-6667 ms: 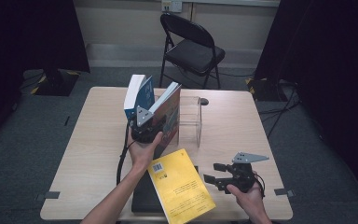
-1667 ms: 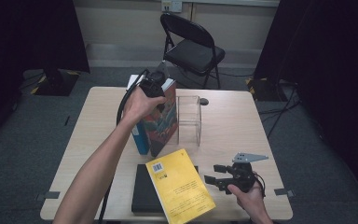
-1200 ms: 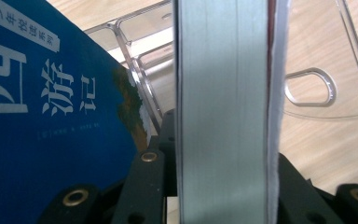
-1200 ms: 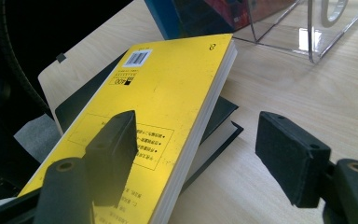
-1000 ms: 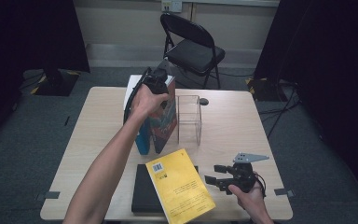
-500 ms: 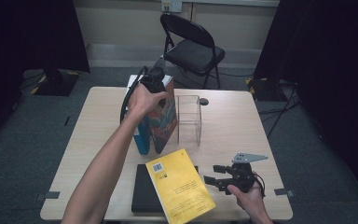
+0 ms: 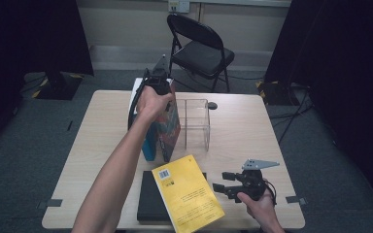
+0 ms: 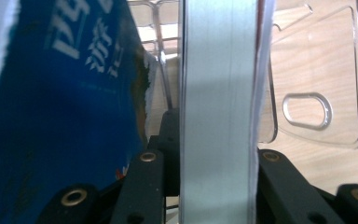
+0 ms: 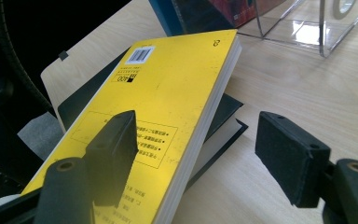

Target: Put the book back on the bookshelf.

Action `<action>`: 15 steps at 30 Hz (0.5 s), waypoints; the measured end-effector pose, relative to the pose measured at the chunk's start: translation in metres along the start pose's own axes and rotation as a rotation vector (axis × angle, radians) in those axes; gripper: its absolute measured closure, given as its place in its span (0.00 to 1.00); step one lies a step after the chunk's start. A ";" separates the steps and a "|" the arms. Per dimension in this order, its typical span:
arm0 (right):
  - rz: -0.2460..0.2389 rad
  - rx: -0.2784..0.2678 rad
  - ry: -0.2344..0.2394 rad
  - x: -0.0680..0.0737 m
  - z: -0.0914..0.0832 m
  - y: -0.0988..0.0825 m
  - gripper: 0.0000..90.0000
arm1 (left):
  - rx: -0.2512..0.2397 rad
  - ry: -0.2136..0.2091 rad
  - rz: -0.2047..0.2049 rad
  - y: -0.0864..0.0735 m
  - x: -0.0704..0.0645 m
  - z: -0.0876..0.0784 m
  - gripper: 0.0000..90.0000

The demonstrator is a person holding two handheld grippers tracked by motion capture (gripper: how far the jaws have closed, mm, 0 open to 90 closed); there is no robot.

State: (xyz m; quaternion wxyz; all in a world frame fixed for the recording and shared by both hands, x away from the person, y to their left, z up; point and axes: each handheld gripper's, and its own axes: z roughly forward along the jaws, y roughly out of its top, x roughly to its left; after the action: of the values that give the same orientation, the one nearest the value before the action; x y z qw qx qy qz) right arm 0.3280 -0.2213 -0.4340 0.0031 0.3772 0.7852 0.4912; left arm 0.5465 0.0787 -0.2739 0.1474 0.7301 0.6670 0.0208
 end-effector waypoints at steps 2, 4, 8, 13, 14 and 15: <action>-0.003 0.001 0.001 0.001 0.001 0.000 0.32 | -0.008 0.005 -0.007 0.000 0.000 -0.002 0.82; -0.003 0.001 0.002 0.001 0.001 0.000 0.32 | -0.028 -0.004 -0.031 -0.001 0.001 -0.003 0.81; 0.001 0.002 0.001 0.001 0.000 -0.001 0.32 | -0.037 -0.015 -0.043 -0.002 0.003 -0.004 0.81; -0.005 0.008 0.002 0.001 0.002 -0.001 0.32 | -0.070 -0.014 -0.022 -0.004 0.000 -0.006 0.79; -0.007 0.009 0.002 0.002 0.002 -0.001 0.32 | -0.072 -0.028 -0.015 -0.004 0.000 -0.007 0.77; -0.008 0.008 0.001 0.002 0.002 -0.001 0.32 | -0.080 -0.042 -0.013 -0.004 0.001 -0.008 0.74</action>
State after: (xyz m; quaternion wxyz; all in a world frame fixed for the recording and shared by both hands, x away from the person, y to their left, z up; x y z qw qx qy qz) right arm 0.3270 -0.2188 -0.4349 0.0030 0.3738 0.7886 0.4882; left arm 0.5407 0.0812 -0.2679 0.1907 0.7196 0.6669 0.0312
